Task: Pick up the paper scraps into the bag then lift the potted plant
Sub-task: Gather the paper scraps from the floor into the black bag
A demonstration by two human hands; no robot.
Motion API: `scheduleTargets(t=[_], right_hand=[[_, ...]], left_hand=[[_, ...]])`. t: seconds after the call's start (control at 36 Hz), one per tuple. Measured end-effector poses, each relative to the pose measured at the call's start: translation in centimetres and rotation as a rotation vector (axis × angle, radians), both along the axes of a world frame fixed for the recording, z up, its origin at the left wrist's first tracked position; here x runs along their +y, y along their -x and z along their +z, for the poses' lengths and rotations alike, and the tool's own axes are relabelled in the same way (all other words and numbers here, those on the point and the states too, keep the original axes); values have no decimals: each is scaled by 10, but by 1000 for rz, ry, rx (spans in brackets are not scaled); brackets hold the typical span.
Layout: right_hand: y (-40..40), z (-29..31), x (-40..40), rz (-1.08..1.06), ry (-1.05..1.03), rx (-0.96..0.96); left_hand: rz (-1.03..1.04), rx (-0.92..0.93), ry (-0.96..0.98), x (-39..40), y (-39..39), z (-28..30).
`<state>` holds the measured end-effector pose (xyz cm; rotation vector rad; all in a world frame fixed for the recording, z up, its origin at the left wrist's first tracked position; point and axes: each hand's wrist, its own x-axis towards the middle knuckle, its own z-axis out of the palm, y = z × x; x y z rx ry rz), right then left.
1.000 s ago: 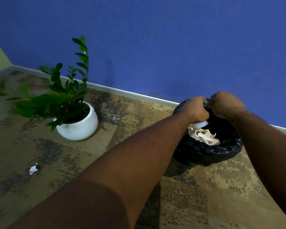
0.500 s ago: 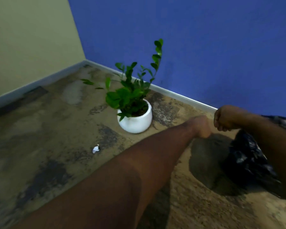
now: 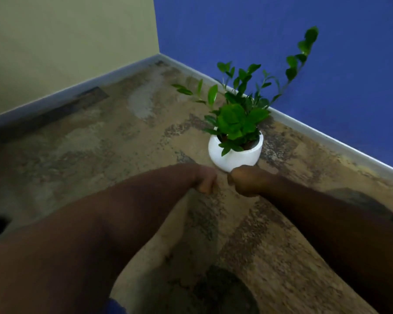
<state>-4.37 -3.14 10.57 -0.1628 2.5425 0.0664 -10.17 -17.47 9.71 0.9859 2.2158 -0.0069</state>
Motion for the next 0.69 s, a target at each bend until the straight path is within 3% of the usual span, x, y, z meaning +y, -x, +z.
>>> scheduleTargets(t=[0.11,0.28,0.44,0.56,0.69], right_hand=[[17,-19,-22,37,64,27],[35,-54,-62,-40,161,103],[36,-104,-114,-356,389,88],[37,-133,-148,-518,517,215],[45,-156,-172,-615,467,286]], left_hand=[[79,-3,41,-48,27,-13],[276,172,-30,-106,62,-48],[452,150,-145,-128,78,-81],[434,115,-217,-125,80,-95],[380,124,-224,-117,81,-114]])
